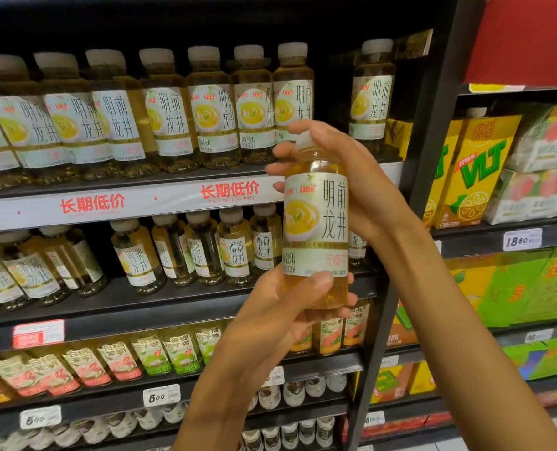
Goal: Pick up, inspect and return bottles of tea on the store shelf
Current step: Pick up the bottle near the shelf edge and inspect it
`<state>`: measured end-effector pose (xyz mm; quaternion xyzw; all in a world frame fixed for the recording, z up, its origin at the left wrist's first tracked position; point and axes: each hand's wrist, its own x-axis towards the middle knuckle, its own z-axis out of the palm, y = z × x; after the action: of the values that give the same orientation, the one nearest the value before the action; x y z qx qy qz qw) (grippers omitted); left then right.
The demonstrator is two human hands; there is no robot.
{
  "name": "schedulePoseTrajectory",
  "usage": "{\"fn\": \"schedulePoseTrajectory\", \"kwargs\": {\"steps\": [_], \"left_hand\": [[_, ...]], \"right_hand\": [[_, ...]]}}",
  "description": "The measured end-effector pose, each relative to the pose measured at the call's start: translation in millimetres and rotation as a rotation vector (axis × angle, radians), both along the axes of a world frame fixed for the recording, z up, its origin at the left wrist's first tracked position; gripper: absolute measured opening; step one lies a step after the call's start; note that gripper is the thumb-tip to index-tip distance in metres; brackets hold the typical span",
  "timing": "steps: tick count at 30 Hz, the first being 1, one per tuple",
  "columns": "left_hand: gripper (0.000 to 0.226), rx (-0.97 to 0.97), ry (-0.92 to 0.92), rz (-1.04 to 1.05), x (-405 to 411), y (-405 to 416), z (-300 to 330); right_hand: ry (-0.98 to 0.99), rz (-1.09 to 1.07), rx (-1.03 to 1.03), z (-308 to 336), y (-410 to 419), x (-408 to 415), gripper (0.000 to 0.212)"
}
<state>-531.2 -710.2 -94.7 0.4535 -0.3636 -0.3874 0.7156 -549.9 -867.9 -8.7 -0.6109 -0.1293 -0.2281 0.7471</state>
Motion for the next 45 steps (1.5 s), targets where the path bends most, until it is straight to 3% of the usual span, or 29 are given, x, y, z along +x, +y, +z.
{"fn": "schedulePoseTrajectory", "kwargs": {"steps": [5, 12, 19, 23, 27, 30, 33, 35, 41, 45], "left_hand": [[0.050, 0.037, -0.173, 0.075, 6.2, -6.5, 0.3], [0.067, 0.059, -0.452, 0.323, 15.1, -21.6, -1.8], [0.066, -0.013, -0.589, 0.515, 30.0, -30.5, 5.5], [0.069, -0.025, -0.654, 0.530, 39.3, -25.1, 12.1], [0.058, 0.011, -0.635, 0.369, 33.3, -16.9, 11.9], [0.045, -0.007, -0.581, 0.218, 24.2, -12.3, 12.0], [0.039, -0.022, -0.493, 0.145, 18.1, -10.9, 11.5], [0.042, -0.021, -0.423, 0.150, 14.6, -11.9, 9.8], [0.055, 0.046, -0.436, 0.312, 6.9, -20.9, 12.3], [0.046, 0.055, -0.332, 0.270, 10.5, -21.9, 12.6]], "right_hand": [[0.051, -0.077, -0.084, 4.6, 3.0, -7.9, 0.025], [-0.183, -0.149, -0.235, 8.2, 4.7, -18.0, 0.019], [-0.243, -0.026, -0.528, 6.4, 4.3, -33.4, 0.037], [-0.243, 0.034, -0.542, 5.1, 3.0, -36.9, 0.044], [-0.227, -0.013, -0.400, 10.5, 4.4, -27.9, 0.052], [-0.178, 0.069, -0.234, 14.1, 4.3, -20.0, 0.057], [-0.139, 0.102, -0.093, 12.5, 2.9, -15.7, 0.044], [-0.126, 0.004, -0.073, 12.1, 1.1, -15.1, 0.025], [-0.061, -0.348, -0.141, 13.7, 5.3, -13.5, 0.020], [0.008, -0.236, -0.129, 15.5, -0.9, -14.0, 0.024]]}}
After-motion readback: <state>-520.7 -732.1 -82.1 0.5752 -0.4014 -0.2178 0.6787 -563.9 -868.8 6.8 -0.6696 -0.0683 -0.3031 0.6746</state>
